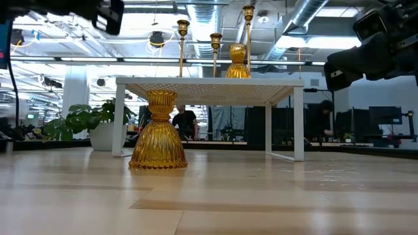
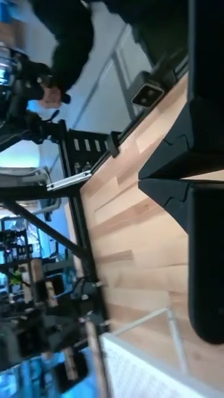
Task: Pick & Place candle stick holders
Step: Align the yellow candle holder on the shelf with the yellow candle holder
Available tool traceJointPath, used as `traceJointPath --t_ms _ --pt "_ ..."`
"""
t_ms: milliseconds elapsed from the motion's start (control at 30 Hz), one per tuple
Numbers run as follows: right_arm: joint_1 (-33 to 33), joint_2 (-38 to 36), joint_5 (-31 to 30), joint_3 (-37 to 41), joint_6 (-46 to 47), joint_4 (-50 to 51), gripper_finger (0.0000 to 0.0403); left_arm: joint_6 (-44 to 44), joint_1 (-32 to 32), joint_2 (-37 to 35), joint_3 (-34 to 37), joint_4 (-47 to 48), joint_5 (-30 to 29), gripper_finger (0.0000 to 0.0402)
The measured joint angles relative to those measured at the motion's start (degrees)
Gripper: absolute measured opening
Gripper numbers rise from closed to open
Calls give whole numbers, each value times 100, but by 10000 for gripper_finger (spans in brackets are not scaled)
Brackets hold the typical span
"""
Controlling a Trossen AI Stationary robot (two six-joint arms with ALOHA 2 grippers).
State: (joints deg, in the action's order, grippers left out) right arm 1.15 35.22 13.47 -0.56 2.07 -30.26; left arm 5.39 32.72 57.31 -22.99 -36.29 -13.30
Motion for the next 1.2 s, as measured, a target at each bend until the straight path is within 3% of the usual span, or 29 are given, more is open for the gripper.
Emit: traceJointPath --t_ms 167,400,833,1200 --pt "0 0 0 2 2 2 0 632 394 456 -365 223 -670 3" --pt "0 0 -1 2 109 45 0 754 514 758 -553 923 -1772 3" --pt "-5 0 -7 2 507 417 0 590 511 1299 -557 836 -1801 11" --pt "-11 2 -287 2 490 481 0 592 159 1288 -559 708 -1742 67"
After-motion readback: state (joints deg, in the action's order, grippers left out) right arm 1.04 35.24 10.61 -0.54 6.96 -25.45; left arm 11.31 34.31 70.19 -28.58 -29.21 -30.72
